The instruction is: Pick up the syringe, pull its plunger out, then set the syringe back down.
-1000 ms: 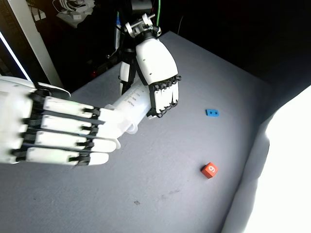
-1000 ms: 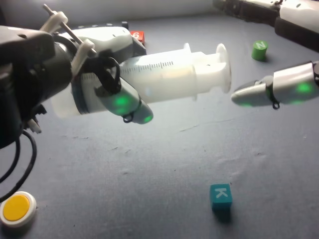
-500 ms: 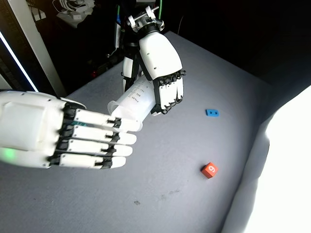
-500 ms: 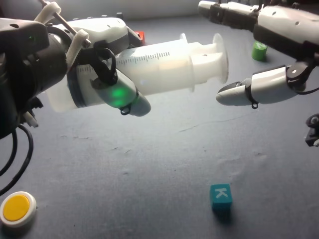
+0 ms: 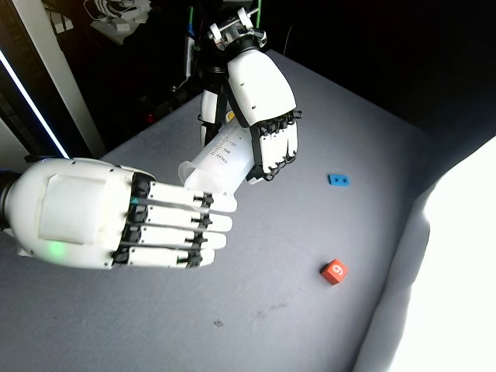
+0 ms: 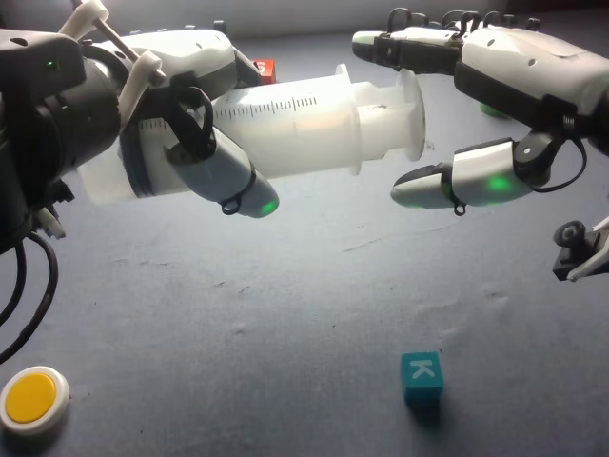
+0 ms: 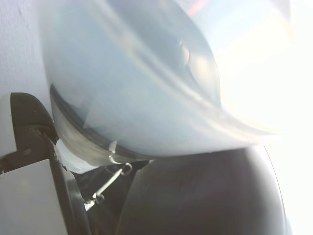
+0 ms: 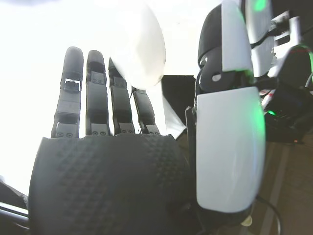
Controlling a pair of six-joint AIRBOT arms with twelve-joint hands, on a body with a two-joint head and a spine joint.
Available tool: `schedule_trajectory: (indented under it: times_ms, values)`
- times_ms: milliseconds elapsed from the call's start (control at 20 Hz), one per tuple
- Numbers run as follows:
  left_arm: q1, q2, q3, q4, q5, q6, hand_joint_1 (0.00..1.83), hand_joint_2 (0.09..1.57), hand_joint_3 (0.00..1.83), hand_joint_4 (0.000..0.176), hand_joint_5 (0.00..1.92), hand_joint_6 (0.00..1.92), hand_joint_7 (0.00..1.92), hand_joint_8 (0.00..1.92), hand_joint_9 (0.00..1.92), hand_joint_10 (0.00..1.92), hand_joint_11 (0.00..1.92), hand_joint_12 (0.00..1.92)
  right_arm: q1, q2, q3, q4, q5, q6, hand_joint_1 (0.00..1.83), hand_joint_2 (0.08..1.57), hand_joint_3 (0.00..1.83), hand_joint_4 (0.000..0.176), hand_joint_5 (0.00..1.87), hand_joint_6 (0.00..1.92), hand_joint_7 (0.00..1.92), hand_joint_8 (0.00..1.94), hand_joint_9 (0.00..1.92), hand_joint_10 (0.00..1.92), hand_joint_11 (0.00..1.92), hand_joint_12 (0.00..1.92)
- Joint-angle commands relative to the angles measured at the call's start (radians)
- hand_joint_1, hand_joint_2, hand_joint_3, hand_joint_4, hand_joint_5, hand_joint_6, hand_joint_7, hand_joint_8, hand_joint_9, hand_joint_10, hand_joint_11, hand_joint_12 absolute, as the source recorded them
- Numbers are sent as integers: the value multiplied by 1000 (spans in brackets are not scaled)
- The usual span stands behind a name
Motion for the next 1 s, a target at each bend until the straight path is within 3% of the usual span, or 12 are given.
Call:
schedule_trajectory:
  times_ms: [0,250,500,650,700,750,800,950]
  values:
    - [-20,7,3,54,13,-5,1162,1246,0,0,764,1191,736,1521,645,1189,474,1490,9,2,2,-17,122,8,1110,970,8,0,281,13,372,11,393,16,0,911]
    - [-20,7,4,47,14,-4,1162,1246,0,0,768,1185,728,1532,631,1197,461,1471,1,-4,14,-17,136,12,1100,1050,4,0,454,14,560,13,541,19,89,926]
    - [-20,7,7,47,14,-4,1149,1238,1,2,764,1242,753,1433,667,1093,469,1463,-13,-5,14,-17,141,19,1108,1051,5,0,599,21,725,21,695,39,157,1074]
    - [-20,7,7,42,14,-4,1152,1243,0,0,761,1225,740,1476,648,1151,471,1520,-19,-4,14,-17,141,19,1147,1145,11,0,745,35,868,43,808,83,208,1168]
    - [-20,7,6,42,14,-4,1153,1243,0,0,758,1217,744,1485,641,1171,445,1548,-22,-4,14,-17,141,18,1210,1215,0,0,761,944,958,916,955,184,342,1191]
    - [-20,7,6,40,14,-4,1158,1236,0,0,780,1191,748,1472,642,1170,442,1549,-24,-3,14,-17,141,18,1334,1161,0,0,804,1043,1003,967,836,1107,446,1215]
    - [-20,7,6,39,14,-4,1149,1246,2,0,744,1248,743,1469,636,1151,433,1534,-26,-2,14,-17,141,18,1361,1141,0,0,829,1098,1014,923,849,1255,493,1225]
    - [-23,7,8,37,14,-4,1151,1246,0,0,740,1251,754,1466,657,1168,473,1538,-28,10,11,-10,135,18,1374,1105,0,0,910,1087,1057,754,932,1190,588,1204]
